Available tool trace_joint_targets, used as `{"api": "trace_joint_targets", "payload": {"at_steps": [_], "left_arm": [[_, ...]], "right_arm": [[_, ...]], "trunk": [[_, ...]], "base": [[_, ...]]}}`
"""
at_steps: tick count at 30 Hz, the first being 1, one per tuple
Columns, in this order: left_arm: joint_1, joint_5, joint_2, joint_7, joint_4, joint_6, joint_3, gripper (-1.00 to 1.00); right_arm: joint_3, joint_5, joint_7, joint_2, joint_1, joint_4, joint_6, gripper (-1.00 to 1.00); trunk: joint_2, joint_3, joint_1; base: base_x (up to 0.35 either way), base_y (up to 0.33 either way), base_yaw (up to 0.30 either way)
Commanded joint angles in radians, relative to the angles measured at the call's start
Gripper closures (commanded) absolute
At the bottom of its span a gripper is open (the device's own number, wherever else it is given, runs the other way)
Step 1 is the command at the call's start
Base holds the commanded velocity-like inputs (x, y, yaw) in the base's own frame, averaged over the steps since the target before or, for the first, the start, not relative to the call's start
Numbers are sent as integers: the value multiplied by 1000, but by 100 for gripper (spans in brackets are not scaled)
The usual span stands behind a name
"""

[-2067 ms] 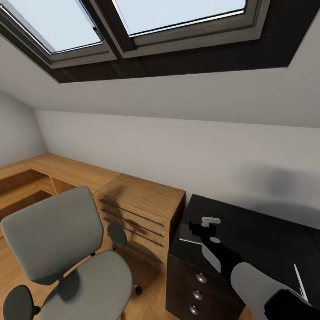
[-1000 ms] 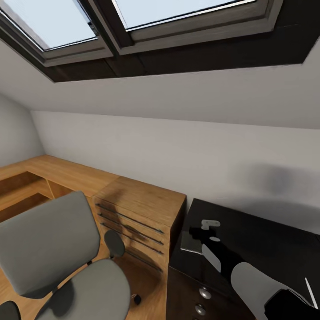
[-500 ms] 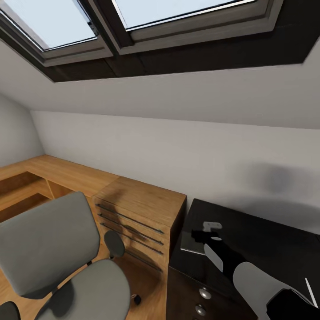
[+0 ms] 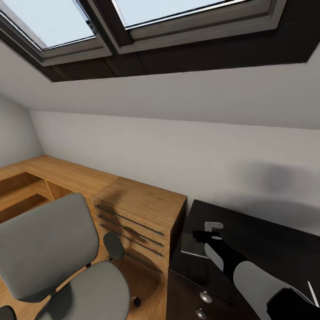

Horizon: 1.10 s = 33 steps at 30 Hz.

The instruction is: In the bedroom, organize the workspace by keeping the computer under the desk, ensuring the monitor is on the desk, placing the keyboard on the desk next to the monitor, placing the mouse on the desk next to the keyboard, moving the folder from the swivel chair onto the desk next to the mouse, stacking the notebook on top of the folder with the pen on top of the notebook, and positioning the swivel chair next to the desk.

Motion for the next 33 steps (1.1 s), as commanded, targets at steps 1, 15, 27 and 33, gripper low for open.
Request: {"api": "trace_joint_targets", "payload": {"at_steps": [1, 15, 27, 33], "left_arm": [[0, 11, 0, -5, -1, -2, -7, -100], [0, 11, 0, -4, -1, -2, -7, -100], [0, 11, 2, -4, -1, -1, -7, -100], [0, 11, 2, -2, -1, 0, -7, -100]], "right_arm": [[8, -6, -9, -1, -2, -3, 6, -100], [9, -6, -32, 0, -72, 5, 19, -100], [9, -6, -33, 0, -125, 64, 38, -100], [9, -8, -32, 1, -129, 93, 38, -100]], "trunk": [[-1, -1, 0], [-1, -1, 0], [-1, -1, 0], [-1, -1, 0]], "base": [[9, 0, 0], [2, 0, 0], [139, 0, 0], [82, 0, 0]]}}
